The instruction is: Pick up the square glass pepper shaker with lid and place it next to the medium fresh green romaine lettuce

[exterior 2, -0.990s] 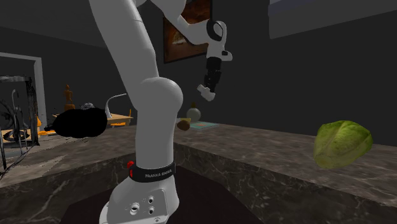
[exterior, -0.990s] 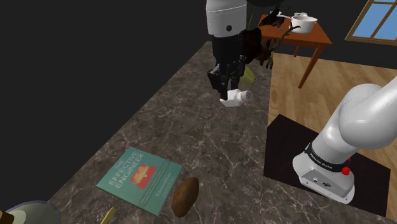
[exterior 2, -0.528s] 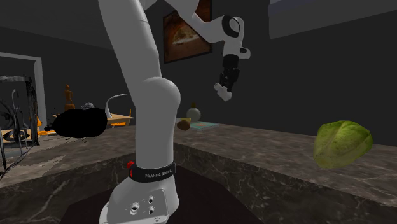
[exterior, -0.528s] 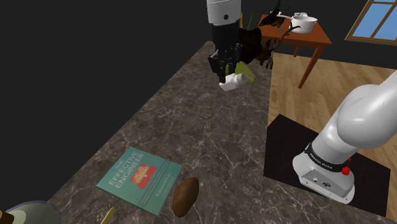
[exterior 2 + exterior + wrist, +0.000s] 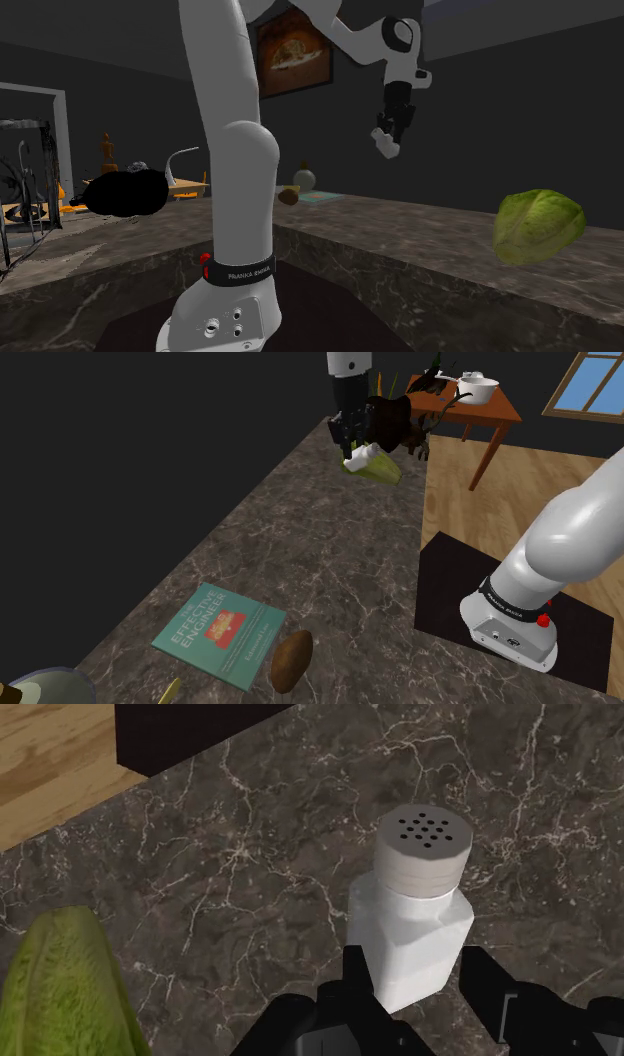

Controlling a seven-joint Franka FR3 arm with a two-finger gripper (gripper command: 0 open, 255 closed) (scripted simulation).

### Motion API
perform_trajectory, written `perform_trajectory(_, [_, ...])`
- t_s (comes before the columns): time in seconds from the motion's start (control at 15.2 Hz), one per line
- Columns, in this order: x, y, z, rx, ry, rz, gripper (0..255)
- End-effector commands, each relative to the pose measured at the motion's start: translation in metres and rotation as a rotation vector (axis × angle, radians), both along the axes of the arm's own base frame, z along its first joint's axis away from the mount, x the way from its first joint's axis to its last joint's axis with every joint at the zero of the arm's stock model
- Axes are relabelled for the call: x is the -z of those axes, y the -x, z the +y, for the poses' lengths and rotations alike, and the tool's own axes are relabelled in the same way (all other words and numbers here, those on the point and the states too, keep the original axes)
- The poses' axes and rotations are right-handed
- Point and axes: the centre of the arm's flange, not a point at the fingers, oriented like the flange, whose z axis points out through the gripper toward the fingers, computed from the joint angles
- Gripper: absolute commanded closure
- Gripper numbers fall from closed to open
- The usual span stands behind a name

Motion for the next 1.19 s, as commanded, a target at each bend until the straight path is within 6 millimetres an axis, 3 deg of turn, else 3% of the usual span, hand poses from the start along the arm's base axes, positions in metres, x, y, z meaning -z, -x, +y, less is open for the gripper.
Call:
perform_trajectory(0.0, [0.001,-0.015,-0.023,-0.001,0.001,0.000,255])
perform_trajectory(0.99, [0.001,-0.145,-0.172,-0.001,0.001,0.000,255])
perform_trajectory(1.12, [0.006,-0.149,-0.176,-0.001,0.001,0.000,255])
